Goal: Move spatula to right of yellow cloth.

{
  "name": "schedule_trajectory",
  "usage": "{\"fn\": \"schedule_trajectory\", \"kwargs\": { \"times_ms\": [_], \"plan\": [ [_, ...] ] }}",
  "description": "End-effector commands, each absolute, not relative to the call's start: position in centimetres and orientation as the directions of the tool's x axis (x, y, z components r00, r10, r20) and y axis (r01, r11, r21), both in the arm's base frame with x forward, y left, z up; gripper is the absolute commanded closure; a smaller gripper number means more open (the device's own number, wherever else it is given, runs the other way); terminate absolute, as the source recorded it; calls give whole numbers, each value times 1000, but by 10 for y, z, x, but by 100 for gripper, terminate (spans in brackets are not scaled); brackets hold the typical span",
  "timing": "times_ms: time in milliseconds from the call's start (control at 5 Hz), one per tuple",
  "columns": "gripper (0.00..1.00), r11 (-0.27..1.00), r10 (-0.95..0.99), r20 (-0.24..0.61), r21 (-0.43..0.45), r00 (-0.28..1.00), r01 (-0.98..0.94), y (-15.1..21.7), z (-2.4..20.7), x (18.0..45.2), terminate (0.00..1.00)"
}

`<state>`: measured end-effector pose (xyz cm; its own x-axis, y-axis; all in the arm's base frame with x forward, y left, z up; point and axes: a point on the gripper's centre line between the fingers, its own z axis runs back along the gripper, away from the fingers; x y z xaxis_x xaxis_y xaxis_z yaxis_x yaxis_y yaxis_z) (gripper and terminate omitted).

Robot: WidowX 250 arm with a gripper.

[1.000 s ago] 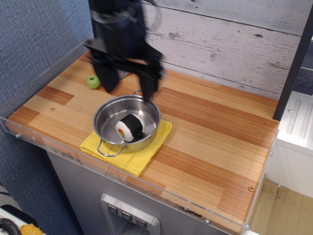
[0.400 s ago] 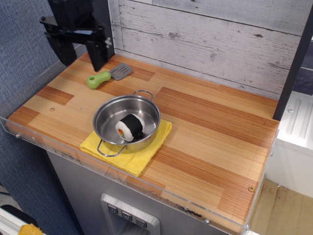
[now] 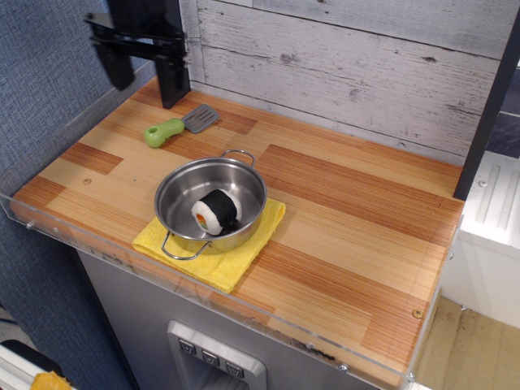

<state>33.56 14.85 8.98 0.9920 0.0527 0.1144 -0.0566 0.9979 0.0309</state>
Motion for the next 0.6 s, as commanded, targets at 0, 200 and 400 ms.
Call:
{"fn": "schedule_trajectory", "kwargs": {
  "times_ms": [0, 200, 400],
  "plan": [
    [0, 996, 12, 143, 84, 990, -24, 142, 87, 366, 0],
    [0, 996, 5, 113, 84, 994, -14, 147, 71, 366, 0],
    [0, 996, 9, 84, 84, 996, -16, 156, 57, 359, 0]
  ]
}}
